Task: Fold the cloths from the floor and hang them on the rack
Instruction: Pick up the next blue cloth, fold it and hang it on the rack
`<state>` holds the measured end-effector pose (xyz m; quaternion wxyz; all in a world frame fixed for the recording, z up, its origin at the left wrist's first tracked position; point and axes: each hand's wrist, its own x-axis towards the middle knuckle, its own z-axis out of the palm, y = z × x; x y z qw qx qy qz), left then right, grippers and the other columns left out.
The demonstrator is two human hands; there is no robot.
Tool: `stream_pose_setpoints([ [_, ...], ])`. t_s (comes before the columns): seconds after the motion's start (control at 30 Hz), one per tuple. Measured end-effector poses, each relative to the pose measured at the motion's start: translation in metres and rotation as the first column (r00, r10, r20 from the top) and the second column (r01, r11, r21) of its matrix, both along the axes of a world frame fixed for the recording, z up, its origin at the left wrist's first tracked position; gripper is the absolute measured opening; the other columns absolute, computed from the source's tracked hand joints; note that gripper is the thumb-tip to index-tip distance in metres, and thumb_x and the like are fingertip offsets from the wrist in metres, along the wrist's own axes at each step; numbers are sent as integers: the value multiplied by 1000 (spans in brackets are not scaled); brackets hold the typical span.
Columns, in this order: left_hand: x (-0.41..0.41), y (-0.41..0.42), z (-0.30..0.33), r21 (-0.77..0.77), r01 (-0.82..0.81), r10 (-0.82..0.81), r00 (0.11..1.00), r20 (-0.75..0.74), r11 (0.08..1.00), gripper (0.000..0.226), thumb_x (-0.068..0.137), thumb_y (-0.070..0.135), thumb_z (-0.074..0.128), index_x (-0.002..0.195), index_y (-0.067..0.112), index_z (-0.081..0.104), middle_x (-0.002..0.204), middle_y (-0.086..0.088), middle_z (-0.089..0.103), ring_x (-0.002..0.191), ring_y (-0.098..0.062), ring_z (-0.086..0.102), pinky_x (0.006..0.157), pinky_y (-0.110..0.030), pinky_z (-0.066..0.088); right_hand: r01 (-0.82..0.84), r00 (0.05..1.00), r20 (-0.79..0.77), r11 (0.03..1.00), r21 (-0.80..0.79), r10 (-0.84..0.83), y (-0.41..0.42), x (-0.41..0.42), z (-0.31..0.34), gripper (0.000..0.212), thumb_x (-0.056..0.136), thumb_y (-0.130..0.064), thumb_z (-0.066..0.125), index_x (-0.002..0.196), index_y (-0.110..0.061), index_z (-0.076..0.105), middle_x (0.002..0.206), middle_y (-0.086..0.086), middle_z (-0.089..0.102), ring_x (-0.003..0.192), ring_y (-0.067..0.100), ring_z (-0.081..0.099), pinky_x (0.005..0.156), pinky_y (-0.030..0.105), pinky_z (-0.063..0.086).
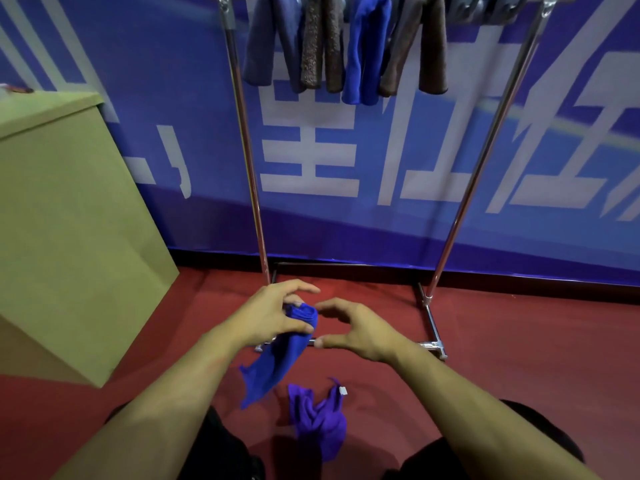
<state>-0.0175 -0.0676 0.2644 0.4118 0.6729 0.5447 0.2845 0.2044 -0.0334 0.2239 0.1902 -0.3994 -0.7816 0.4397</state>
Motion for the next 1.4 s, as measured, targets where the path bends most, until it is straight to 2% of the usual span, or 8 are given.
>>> stream_pose_setpoints([
  [0.13, 7, -6, 8, -5, 40, -40, 998, 47, 999, 62, 69, 6, 87, 119, 35, 64, 89, -3, 77, 90, -24, 74, 92, -41, 58, -56, 998, 1, 998, -22, 56, -3, -8, -4, 51, 75, -30, 88, 121, -20, 66, 123, -7, 70, 117, -1, 62, 104, 18, 44],
  [0.37, 19, -3, 17, 4, -27, 25, 952, 304, 1000, 59, 73, -8, 82, 124, 15, 63, 94, -14, 78, 98, -32, 74, 92, -41, 58, -73, 997, -43, 989, -131, 68, -2, -1, 0, 19, 85, -30, 80, 93, -16, 70, 79, -7, 66, 72, 3, 52, 72, 29, 48],
  [0.57, 25, 0, 25, -1, -58, 53, 904, 424, 998, 56, 75, -9, 80, 123, 13, 63, 97, -15, 78, 96, -25, 75, 83, -30, 58, -139, 964, -257, 955, -262, 70, -8, -1, 7, 50, 95, -19, 67, 142, -18, 49, 133, 10, 64, 122, 22, 62, 107, 38, 49],
  [0.77, 16, 4, 24, 7, -228, 191, 833, 520, 974, 51, 76, -7, 79, 121, 13, 65, 100, -16, 77, 97, -27, 74, 88, -34, 59, -168, 978, -163, 949, -268, 127, -17, -5, 13, 21, 104, -26, 55, 94, -9, 64, 89, 4, 70, 103, 28, 70, 100, 36, 52],
  [0.87, 6, 8, 19, -10, -342, 289, 776, 561, 940, 49, 76, -4, 80, 120, 14, 66, 102, -18, 77, 100, -29, 73, 91, -36, 58, -154, 979, -173, 950, -272, 109, -16, -4, 15, 23, 105, -29, 53, 88, -16, 64, 84, -1, 67, 94, 12, 67, 93, 33, 51],
  [1.13, -14, 23, 7, -215, -563, 522, 467, 714, 798, 33, 83, -4, 74, 112, 10, 65, 104, -18, 74, 92, -26, 70, 78, -29, 58, -184, 962, -263, 894, -408, 77, -18, 1, 17, 24, 105, -22, 52, 102, -3, 65, 87, 13, 72, 78, 22, 66, 75, 30, 55],
  [1.27, -10, 26, -11, -290, -547, 602, 564, 565, 785, 48, 86, 12, 76, 129, 10, 55, 115, -13, 69, 98, -19, 69, 83, -27, 57, -81, 951, -306, 920, -384, -44, -15, -1, 15, 25, 106, -19, 50, 109, 2, 63, 88, 11, 74, 73, 21, 66, 70, 31, 57],
  [1.4, 5, 20, -16, -78, -560, 557, 783, 276, 825, 36, 83, 21, 81, 114, 12, 64, 105, -8, 68, 93, -20, 68, 87, -32, 56, 178, 904, -315, 924, -338, -290, -6, -5, 5, 21, 105, -17, 51, 108, -12, 71, 98, 7, 77, 82, 12, 67, 79, 26, 54],
])
